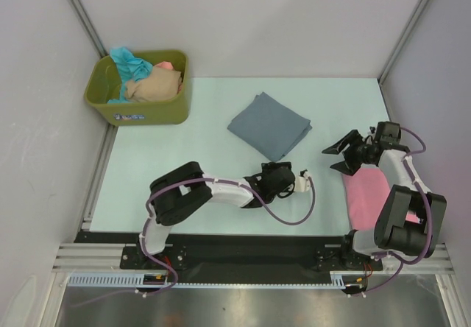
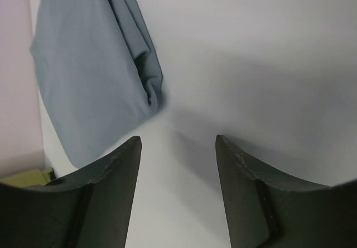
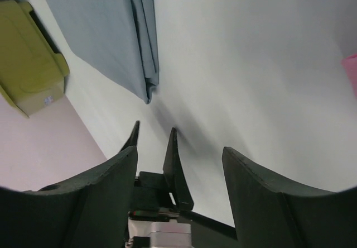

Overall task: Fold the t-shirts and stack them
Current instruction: Neatly place the folded tshirt to the corner

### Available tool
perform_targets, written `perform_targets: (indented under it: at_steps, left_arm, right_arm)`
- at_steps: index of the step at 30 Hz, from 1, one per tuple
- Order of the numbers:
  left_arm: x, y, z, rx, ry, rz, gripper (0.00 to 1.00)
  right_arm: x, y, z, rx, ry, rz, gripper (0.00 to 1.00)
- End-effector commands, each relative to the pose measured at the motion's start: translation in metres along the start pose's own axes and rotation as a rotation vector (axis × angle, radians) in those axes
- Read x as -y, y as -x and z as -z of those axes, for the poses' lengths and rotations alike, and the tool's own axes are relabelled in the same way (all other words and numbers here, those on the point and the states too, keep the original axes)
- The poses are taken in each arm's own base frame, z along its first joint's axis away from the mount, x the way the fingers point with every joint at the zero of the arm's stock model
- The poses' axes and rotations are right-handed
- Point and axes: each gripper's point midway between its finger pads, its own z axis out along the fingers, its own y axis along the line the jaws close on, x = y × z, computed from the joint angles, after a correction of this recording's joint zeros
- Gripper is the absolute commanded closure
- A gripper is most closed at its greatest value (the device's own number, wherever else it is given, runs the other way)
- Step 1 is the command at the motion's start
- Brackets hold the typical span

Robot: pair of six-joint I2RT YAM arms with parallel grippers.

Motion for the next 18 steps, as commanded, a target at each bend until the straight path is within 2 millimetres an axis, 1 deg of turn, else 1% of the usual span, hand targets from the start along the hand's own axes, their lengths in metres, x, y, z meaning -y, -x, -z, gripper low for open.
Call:
perform_targets:
  at_steps: [1,2,3,4,5,6,8,9,10,11,12,13,14,15,16,18]
  left_arm:
    - [-0.007,0.020,-0.017,0.046,0.024,-0.049,0.39]
    - [-0.009,0.023,-0.021,0.052,0.025,-0.048,0.40]
    - [-0.004,0.017,-0.027,0.031,0.014,-0.056,0.42]
    - [-0.007,0.013,-0.031,0.020,0.015,-0.053,0.45]
    - [-0.011,0.015,-0.034,0.020,0.023,-0.049,0.45]
    - [-0.012,0.009,-0.039,0.009,0.019,-0.050,0.46]
    - [-0.019,0.014,-0.043,0.019,0.025,-0.050,0.48]
    - [-0.022,0.013,-0.046,0.019,0.024,-0.043,0.49]
    - [-0.022,0.011,-0.049,0.014,0.020,-0.042,0.54]
    - [-0.025,0.015,-0.052,0.017,0.019,-0.041,0.57]
    - [-0.027,0.013,-0.055,0.010,0.020,-0.041,0.60]
    - [-0.022,0.009,-0.060,-0.001,0.004,-0.045,0.67]
    - [-0.024,0.012,-0.062,0.000,0.004,-0.040,0.70]
    - [-0.024,0.011,-0.064,-0.006,0.002,-0.039,0.73]
    - [-0.023,0.011,-0.065,-0.005,-0.001,-0.032,0.78]
    - [-0.025,0.016,-0.066,0.008,0.002,-0.024,0.85]
  right_arm:
    - [-0.012,0.011,0.005,0.026,0.070,-0.012,0.32]
    - [-0.015,0.013,0.005,0.026,0.081,-0.012,0.32]
    - [-0.016,0.013,0.006,0.026,0.084,-0.011,0.32]
    - [-0.017,0.013,0.006,0.026,0.086,-0.010,0.32]
    - [-0.017,0.013,0.006,0.024,0.087,-0.011,0.32]
    - [-0.016,0.014,0.005,0.024,0.082,-0.010,0.32]
    - [-0.015,0.014,0.005,0.027,0.080,-0.011,0.32]
    - [-0.015,0.015,0.004,0.026,0.080,-0.009,0.32]
    - [-0.016,0.015,0.004,0.023,0.083,-0.009,0.32]
    - [-0.015,0.015,0.003,0.020,0.085,-0.009,0.32]
    - [-0.015,0.015,0.002,0.019,0.085,-0.009,0.31]
    - [-0.015,0.015,0.001,0.015,0.088,-0.011,0.31]
    - [-0.015,0.016,0.001,0.014,0.088,-0.014,0.31]
    - [-0.016,0.017,0.000,0.016,0.090,-0.012,0.30]
    - [-0.016,0.016,-0.002,0.008,0.089,-0.014,0.30]
    - [-0.020,0.019,-0.004,0.013,0.094,0.004,0.30]
